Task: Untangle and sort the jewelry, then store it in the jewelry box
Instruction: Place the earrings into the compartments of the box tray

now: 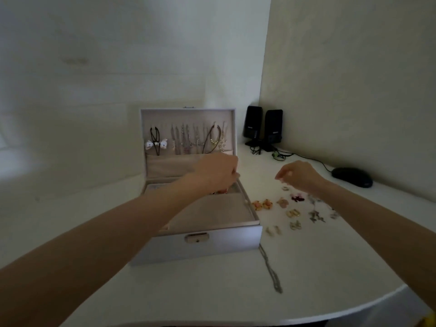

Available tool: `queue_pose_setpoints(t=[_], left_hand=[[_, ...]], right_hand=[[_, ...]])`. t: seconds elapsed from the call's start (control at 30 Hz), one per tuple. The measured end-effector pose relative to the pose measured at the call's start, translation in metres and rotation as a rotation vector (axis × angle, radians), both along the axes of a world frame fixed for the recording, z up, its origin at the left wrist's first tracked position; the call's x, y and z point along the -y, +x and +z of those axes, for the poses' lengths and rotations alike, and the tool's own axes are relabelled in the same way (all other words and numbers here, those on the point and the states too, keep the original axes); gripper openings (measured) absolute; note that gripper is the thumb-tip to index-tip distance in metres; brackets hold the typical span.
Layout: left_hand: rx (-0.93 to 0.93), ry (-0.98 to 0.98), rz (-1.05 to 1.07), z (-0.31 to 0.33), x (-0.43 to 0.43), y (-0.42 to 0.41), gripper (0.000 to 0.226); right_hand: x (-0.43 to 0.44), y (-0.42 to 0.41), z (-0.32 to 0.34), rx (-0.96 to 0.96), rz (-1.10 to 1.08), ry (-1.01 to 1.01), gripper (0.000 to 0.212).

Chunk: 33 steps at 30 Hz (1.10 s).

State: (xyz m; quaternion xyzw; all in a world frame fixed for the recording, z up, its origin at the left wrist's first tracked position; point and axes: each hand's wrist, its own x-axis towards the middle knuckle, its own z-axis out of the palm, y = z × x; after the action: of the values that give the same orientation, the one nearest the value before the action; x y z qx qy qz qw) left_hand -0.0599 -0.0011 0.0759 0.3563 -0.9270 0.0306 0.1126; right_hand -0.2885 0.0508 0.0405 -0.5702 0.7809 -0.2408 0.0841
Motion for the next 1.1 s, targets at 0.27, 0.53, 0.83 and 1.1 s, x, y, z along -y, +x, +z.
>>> queue_pose_setpoints(t=[0.27,0.53,0.83,1.1], left_hand=[[0.001,0.299,-0.193,-0.032,0.021,-0.113,0.028],[0.175,0.295,-0.207,-0.063,0.042,-0.187,0.032],[0.199,0.288,-0.173,-0.074,0.054,-0.199,0.023],[-0.181,0.365,-0.265,-0.015,0.045,-0.133,0.011]], right_hand=[[0.006,-0.065,-0.027,-0.213,-0.053,0.081,0.029],[0.037,-0.077,-0.038,-0.357,0.004,0.202,0.030],[0.049,-0.068,-0.031,-0.289,-0.024,0.256,0.026],[0.046,-0.053,-0.017,-0.096,0.008,0.099,0.012]])
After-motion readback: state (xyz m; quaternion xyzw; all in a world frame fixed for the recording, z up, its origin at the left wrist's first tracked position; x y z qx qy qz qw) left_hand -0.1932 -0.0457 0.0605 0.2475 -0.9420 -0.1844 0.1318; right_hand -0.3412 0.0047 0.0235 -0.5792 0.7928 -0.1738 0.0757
